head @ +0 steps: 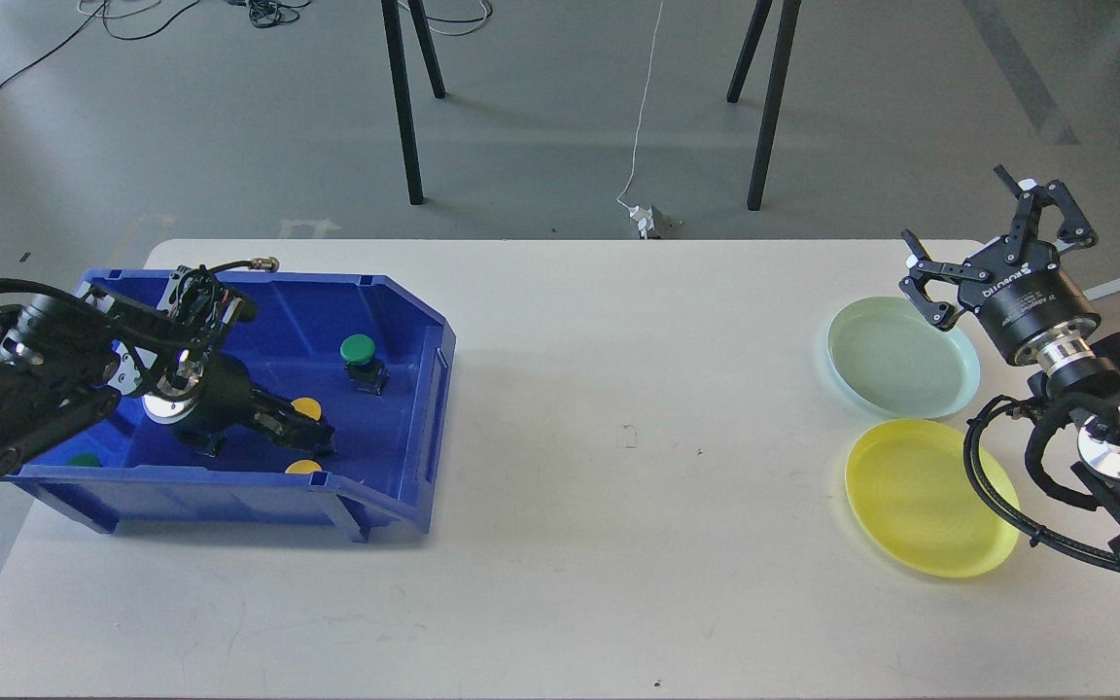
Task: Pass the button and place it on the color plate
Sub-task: 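Lift the yellow button and carry it up toward the table center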
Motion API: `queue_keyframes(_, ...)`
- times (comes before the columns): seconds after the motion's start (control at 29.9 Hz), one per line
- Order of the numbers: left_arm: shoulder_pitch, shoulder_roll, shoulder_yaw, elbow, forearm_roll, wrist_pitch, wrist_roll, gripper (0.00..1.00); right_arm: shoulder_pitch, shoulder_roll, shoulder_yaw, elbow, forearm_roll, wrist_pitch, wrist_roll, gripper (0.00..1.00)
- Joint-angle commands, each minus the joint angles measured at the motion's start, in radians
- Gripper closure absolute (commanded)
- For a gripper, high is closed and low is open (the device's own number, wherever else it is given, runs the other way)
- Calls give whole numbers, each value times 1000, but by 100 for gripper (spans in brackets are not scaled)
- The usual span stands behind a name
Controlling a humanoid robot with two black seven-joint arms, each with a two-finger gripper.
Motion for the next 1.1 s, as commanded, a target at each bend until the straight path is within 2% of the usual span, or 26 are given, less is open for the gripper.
queue_keyframes(0.0, 0, 1, 1, 2, 1, 0, 0, 67, 0, 0, 0, -2, 0, 0, 0, 1)
queue_keyframes(0.07, -1, 1, 1, 2, -1, 0, 0, 70, 0, -1, 0, -2, 0, 0, 0, 1)
queue_keyframes(0.17, -3, 1, 1, 2, -1, 0, 0, 91, -5, 0, 0, -2, 0, 0, 0, 1)
queue_keyframes(0.23, -6, 3, -4, 2, -2, 0, 0, 96, -5, 0, 0, -2, 0, 0, 0, 1)
queue_keyframes(0.37, -20, 24, -27, -43, -10, 0, 0, 97, -5, -1, 2, -2, 0, 0, 0, 1)
queue_keyframes(0.43, -36, 78, -80, -112, -12, 0, 0, 97, -5, -1, 11, -3, 0, 0, -2, 1)
queue_keyframes(0.6, -41, 272, -245, -378, -19, 0, 0, 97, -7, 0, 114, -54, 23, 0, -11, 1)
queue_keyframes(0.8, -46, 386, -412, -562, -56, 0, 0, 97, -7, 13, 177, -115, 97, 0, -3, 1)
queue_keyframes(0.97, -70, 357, -449, -568, -229, 0, 0, 96, -95, -15, 174, -7, 95, 0, -2, 1)
queue_keyframes(1.07, -87, 192, -452, -490, -350, 0, 0, 96, -123, -85, 140, 82, 48, 0, -3, 1)
